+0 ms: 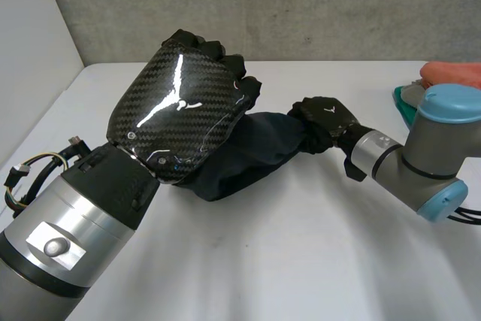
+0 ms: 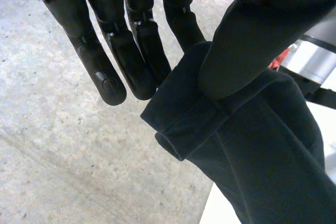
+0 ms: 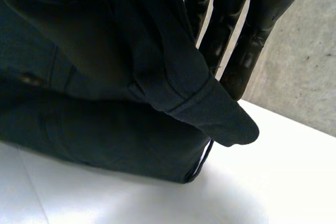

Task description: Fold the laundry.

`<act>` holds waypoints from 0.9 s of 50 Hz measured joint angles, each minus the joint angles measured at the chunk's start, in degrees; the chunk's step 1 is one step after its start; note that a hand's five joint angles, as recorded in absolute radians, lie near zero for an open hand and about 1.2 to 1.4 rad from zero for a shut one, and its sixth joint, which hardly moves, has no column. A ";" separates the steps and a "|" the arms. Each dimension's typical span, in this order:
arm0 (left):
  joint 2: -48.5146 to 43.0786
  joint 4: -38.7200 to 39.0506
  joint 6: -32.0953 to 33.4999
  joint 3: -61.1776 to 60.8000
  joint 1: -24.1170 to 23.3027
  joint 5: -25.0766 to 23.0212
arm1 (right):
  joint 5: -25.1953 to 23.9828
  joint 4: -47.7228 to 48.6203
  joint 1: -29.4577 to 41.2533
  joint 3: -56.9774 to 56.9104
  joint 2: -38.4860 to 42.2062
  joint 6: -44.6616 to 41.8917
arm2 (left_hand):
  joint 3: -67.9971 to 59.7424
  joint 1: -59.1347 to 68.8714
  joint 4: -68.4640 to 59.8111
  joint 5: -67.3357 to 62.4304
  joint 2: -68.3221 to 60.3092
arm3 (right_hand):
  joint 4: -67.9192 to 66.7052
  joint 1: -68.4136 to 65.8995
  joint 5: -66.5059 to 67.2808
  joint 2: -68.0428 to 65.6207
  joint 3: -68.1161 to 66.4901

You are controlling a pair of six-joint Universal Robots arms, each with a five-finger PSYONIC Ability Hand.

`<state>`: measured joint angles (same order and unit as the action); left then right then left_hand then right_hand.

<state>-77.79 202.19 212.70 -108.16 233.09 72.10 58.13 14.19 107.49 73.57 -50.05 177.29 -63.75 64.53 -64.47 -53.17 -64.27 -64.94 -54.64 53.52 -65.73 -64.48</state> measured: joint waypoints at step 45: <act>-33.95 2.27 3.11 28.09 8.80 8.83 | 17.76 -22.00 -0.12 -9.59 -14.23 -40.56 | -2.90 0.01 -2.80 -2.27 -2.76 | -3.32 -1.55 2.56 -1.71 -3.47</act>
<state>-111.74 204.46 215.81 -80.07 241.89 80.93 75.89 -7.81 107.36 63.98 -64.28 136.72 -66.66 64.55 -67.27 -55.43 -67.04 -68.26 -56.18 56.08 -67.44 -67.95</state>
